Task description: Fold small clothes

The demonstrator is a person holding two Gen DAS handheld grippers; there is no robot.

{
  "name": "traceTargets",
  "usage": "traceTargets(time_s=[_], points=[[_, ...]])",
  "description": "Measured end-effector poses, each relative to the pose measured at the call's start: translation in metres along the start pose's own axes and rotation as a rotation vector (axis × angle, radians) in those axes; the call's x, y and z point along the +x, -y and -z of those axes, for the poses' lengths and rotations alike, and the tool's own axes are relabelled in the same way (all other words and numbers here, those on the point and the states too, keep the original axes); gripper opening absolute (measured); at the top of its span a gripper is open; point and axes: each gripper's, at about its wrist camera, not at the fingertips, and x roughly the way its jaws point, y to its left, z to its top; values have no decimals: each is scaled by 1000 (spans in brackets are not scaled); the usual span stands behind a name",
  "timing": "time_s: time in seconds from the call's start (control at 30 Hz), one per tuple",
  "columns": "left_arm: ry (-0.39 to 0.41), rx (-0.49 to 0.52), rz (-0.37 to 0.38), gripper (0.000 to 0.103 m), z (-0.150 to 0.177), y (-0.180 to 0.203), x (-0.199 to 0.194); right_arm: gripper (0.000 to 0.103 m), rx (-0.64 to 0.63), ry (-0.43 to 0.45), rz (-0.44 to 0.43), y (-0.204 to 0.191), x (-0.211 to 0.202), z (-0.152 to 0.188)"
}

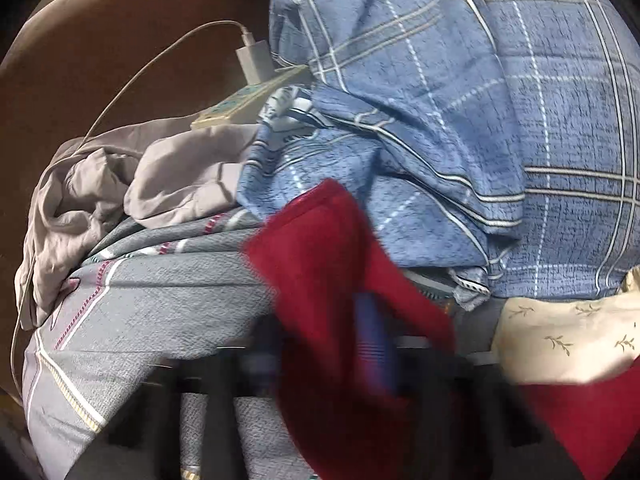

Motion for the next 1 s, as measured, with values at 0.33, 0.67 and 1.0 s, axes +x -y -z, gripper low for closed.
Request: traceTargets(time_s=[0.33,0.67,1.0], points=[[165,12,586,8,18,57,-164,103,93,56,-67,15,-16,-6],[-69,137,924,42,48,179,-199,103,210,33,-71,71,-38,-14],[116,83,709,65,53,51,-166,103,223,82,-225,72,-36,-48]])
